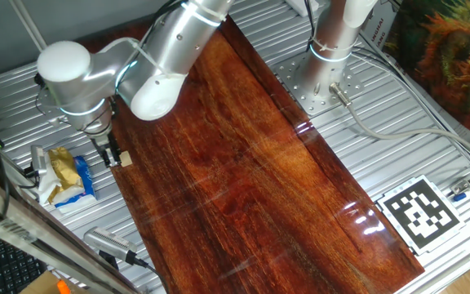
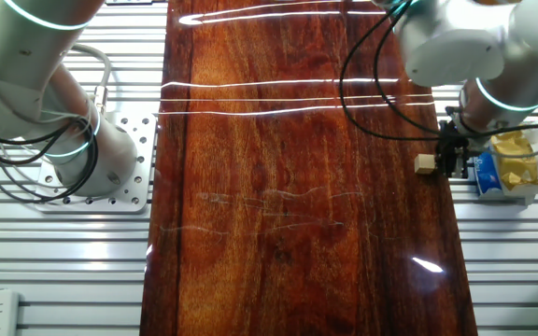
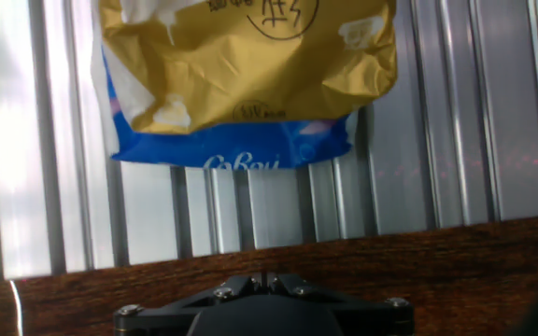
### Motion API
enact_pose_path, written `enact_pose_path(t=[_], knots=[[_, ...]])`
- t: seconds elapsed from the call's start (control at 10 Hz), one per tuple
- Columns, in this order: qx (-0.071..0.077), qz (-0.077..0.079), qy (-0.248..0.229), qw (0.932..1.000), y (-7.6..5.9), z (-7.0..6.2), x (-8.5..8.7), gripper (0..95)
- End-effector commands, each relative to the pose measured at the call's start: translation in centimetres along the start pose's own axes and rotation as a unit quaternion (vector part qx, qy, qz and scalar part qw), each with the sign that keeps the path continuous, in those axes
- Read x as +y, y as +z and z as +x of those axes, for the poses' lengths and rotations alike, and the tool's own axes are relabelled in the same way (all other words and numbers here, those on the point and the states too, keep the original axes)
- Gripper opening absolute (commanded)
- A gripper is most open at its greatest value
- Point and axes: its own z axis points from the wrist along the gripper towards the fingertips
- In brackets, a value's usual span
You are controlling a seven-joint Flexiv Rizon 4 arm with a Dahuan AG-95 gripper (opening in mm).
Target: Use the gripper to push the small block from left to right
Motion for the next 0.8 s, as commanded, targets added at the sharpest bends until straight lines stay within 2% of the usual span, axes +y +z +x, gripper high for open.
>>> enact_pose_path(t=[0.1, 0.2, 0.3, 0.4, 0.8], knots=[[-0.001, 0.002, 0.007, 1.0000, 0.4, -0.1, 1.0, 0.0], [0.002, 0.004, 0.009, 0.9999, 0.4, 0.0, 1.5, 0.0], [0.005, 0.022, -0.003, 0.9997, -0.3, 0.0, 1.6, 0.0], [0.009, 0.004, 0.004, 0.9999, -0.8, 0.0, 1.5, 0.0], [0.006, 0.007, -0.004, 0.9999, -0.5, 0.9, 1.1, 0.0]])
